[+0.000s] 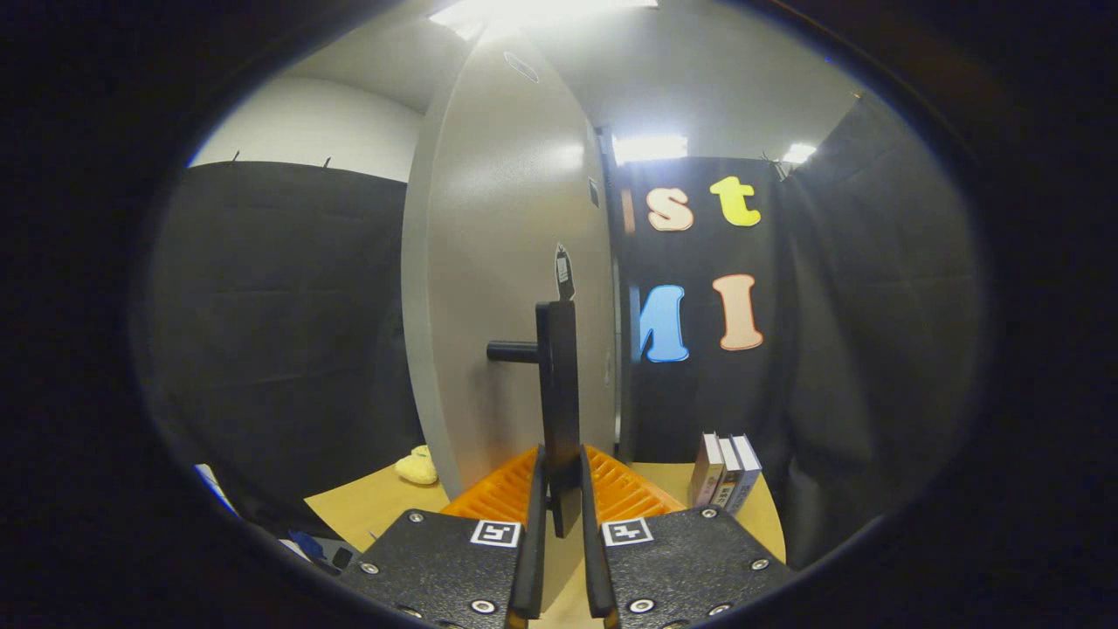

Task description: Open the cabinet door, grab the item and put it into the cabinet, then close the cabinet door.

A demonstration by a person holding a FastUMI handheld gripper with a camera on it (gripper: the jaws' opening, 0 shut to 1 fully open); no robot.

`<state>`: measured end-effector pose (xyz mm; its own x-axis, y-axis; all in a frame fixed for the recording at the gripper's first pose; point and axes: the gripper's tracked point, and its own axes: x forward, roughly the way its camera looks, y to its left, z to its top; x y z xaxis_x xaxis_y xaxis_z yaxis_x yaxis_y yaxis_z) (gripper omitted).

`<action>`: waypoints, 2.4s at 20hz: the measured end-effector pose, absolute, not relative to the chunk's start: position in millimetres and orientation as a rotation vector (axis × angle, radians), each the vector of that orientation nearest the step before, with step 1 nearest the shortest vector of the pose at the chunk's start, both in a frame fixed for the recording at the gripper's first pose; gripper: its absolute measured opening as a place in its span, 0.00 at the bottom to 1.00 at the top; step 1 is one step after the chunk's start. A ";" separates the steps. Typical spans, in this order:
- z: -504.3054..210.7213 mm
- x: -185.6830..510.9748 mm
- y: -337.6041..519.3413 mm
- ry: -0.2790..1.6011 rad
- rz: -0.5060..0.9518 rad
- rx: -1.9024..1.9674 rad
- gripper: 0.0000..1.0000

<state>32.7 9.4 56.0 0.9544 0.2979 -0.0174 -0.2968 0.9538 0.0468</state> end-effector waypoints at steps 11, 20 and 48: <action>48.7 46.1 -20.7 0.009 0.181 0.062 0.32; 39.4 15.8 -43.3 0.000 0.197 0.124 0.92; -155.8 5.5 329.3 0.253 0.908 0.193 0.95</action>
